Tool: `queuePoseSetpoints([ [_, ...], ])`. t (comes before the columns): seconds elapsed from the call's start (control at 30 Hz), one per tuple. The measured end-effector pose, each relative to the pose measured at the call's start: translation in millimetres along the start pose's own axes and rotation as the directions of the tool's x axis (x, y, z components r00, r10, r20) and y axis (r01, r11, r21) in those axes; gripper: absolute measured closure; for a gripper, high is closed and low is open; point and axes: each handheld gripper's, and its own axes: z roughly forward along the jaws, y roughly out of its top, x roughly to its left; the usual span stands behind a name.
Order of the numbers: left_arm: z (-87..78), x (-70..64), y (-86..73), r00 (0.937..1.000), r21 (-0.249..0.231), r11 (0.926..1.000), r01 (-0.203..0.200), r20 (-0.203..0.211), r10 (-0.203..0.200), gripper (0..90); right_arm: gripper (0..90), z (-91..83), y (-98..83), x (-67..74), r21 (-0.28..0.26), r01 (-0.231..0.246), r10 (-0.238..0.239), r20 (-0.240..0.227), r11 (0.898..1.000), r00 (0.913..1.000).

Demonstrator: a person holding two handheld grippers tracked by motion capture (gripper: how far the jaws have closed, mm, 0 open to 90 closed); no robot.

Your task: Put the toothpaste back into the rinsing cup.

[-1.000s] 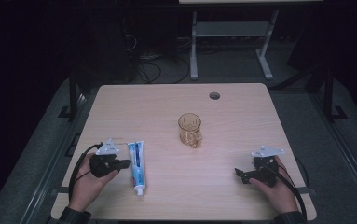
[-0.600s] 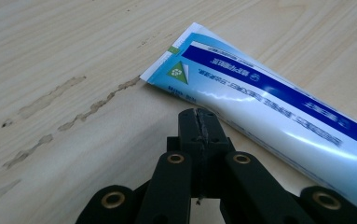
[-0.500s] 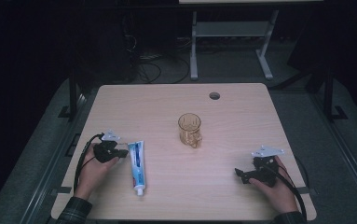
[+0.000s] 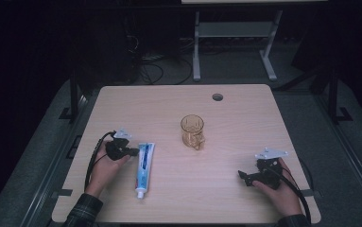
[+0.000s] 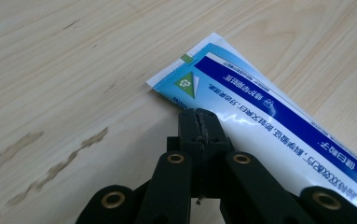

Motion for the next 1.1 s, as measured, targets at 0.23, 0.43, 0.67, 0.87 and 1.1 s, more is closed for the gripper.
queuePoseSetpoints([
  [0.23, 10.5, -11.3, 11.4, 0.9994, 0.001, 0.9998, -0.022, 0.027, 0.022, 90.0, 0.5, 0.0, 0.0, 0.0, 0.000, 0.000, 0.000, 0.000, 1.000, 1.0000],
  [0.43, 16.0, -18.6, 18.6, 0.9985, 0.003, 0.9992, -0.039, 0.039, 0.039, 90.0, 0.5, 0.0, 0.0, 0.0, 0.000, 0.000, 0.000, 0.000, 1.000, 1.0000],
  [0.67, 22.5, -29.3, 29.5, 0.9963, -0.005, 0.9981, -0.061, 0.060, 0.061, 90.0, 0.5, 0.1, 0.1, -0.1, 0.000, 0.000, 0.000, -0.001, 1.000, 1.0000],
  [0.87, 12.4, -22.0, 26.6, 0.9977, -0.025, 0.9987, -0.045, 0.049, 0.046, 88.4, 0.5, 0.7, 0.7, -0.5, 0.000, 0.003, -0.003, -0.002, 1.000, 1.0000],
  [1.1, -5.5, -18.4, 22.3, 0.9990, -0.064, 0.9979, 0.007, 0.045, -0.004, 71.1, 0.5, 0.7, 0.7, -0.4, 0.000, 0.002, -0.002, -0.002, 1.000, 1.0000],
])
